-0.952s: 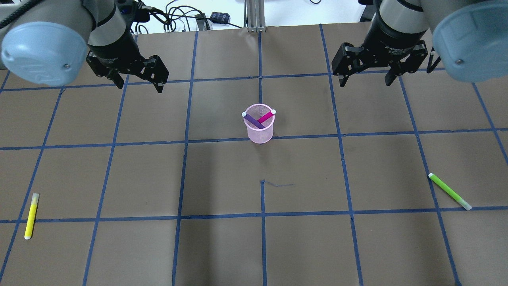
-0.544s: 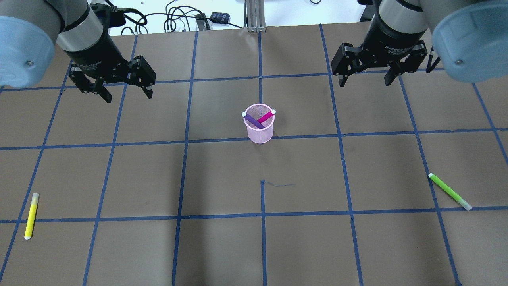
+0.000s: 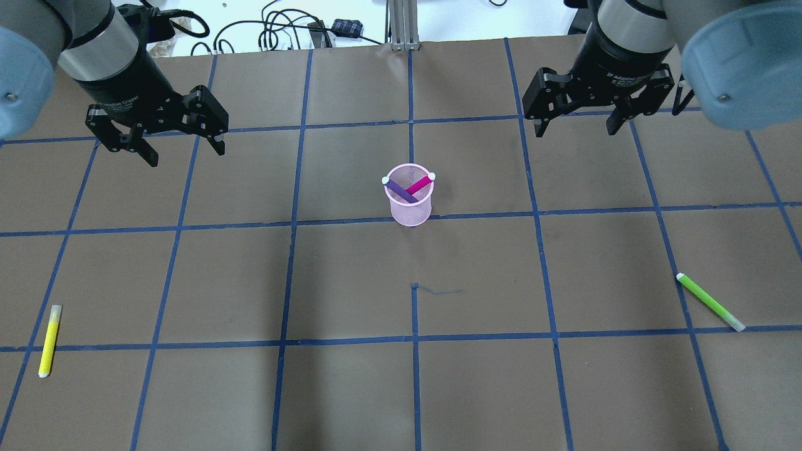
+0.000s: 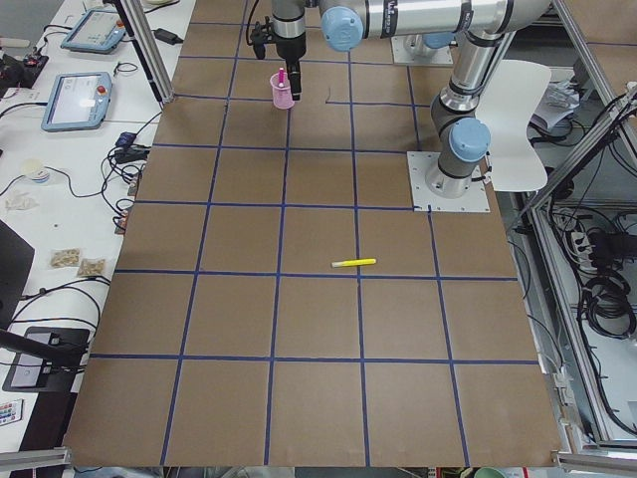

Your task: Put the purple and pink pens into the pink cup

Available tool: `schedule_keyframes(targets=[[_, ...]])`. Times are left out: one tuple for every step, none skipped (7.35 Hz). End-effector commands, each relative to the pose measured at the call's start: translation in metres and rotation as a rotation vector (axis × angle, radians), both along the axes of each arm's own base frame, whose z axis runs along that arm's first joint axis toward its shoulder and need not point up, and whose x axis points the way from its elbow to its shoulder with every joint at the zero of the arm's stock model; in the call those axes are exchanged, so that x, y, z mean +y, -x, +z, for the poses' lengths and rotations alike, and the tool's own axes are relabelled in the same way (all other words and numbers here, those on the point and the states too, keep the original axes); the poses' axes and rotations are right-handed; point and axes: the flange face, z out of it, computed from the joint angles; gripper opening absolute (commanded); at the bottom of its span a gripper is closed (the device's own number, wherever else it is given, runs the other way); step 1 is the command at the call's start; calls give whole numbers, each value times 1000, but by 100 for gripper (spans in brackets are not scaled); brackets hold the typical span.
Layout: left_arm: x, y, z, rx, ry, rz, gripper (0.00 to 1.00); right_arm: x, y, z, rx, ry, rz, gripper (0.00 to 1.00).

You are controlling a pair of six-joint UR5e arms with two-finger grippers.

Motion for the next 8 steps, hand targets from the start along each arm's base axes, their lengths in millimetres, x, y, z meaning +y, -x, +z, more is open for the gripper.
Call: schedule_keyframes(targets=[[14,24,7,-86,12,-19,100,0,1,0,6,0,-1,100],[17,31,6,-85,9,-30,100,0,1,0,7,0,-1,100],[18,31,3,-82,3,-30,100,0,1,0,7,0,-1,100],[18,31,3,-82,3,-30,100,-1,1,-1,7,-1,-1,100],[18,31,1,-79,0,-24,100,-1,1,-1,7,-1,0,100],[20,32,0,-81,-4,0,100,-1,1,-1,7,-1,-1,100],[26,32,0,-73,-26,7,100,-1,1,-1,7,-1,-1,100],[26,29,0,-50,-29,20,100,-1,1,-1,7,-1,-1,100]])
